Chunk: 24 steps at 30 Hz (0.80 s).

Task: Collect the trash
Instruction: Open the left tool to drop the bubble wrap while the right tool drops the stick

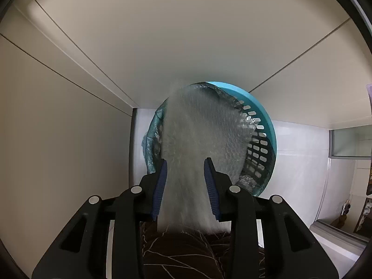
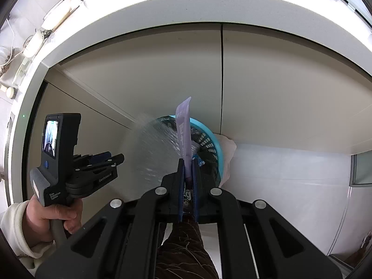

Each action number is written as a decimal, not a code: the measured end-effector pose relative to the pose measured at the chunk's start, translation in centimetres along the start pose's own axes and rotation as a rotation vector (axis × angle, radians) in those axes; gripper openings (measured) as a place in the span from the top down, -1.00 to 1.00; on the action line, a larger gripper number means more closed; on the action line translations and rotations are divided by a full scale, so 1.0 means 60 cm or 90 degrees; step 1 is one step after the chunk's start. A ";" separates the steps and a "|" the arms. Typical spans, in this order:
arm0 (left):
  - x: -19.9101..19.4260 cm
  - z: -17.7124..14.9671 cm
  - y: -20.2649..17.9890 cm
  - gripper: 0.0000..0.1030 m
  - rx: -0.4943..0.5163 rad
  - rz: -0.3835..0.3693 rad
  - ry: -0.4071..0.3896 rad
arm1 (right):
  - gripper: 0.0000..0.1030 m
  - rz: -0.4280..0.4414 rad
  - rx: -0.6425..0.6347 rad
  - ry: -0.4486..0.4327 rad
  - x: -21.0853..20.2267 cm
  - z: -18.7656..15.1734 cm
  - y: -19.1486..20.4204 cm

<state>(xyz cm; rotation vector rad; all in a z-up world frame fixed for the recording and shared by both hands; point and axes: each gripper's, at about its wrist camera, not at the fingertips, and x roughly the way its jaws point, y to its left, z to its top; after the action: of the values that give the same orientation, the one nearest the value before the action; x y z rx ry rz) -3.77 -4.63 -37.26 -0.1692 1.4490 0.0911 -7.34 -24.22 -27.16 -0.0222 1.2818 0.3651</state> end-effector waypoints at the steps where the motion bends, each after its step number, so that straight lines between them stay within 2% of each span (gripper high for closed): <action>1: -0.002 0.000 0.000 0.23 -0.001 -0.001 -0.004 | 0.90 0.001 -0.001 0.000 0.001 0.000 0.001; 4: -0.020 0.001 0.005 -0.08 -0.007 -0.004 -0.021 | 0.89 0.006 -0.006 0.002 0.005 0.000 0.005; 6: -0.041 0.003 0.012 -0.37 -0.010 -0.013 -0.037 | 0.89 0.012 -0.007 0.002 0.009 0.001 0.013; 7: -0.055 0.003 0.016 -0.42 -0.010 -0.019 -0.051 | 0.89 0.015 -0.009 0.002 0.012 0.001 0.015; 9: -0.080 0.003 0.023 -0.69 -0.007 -0.026 -0.074 | 0.89 0.023 -0.013 0.004 0.017 0.002 0.022; 12: -0.118 0.002 0.038 -0.87 -0.003 -0.039 -0.107 | 0.89 0.037 -0.025 0.005 0.025 0.007 0.034; 17: -0.170 0.002 0.059 -0.88 0.000 -0.042 -0.149 | 0.89 0.055 -0.047 0.012 0.044 0.014 0.069; 24: -0.202 0.004 0.090 -0.88 -0.017 -0.028 -0.149 | 0.84 0.054 -0.083 0.049 0.081 0.015 0.103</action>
<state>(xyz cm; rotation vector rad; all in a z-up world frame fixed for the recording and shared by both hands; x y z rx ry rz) -5.91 1.24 -25.54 -0.2050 1.2111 0.0918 -7.08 -16.98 -30.33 -0.0938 1.3357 0.5251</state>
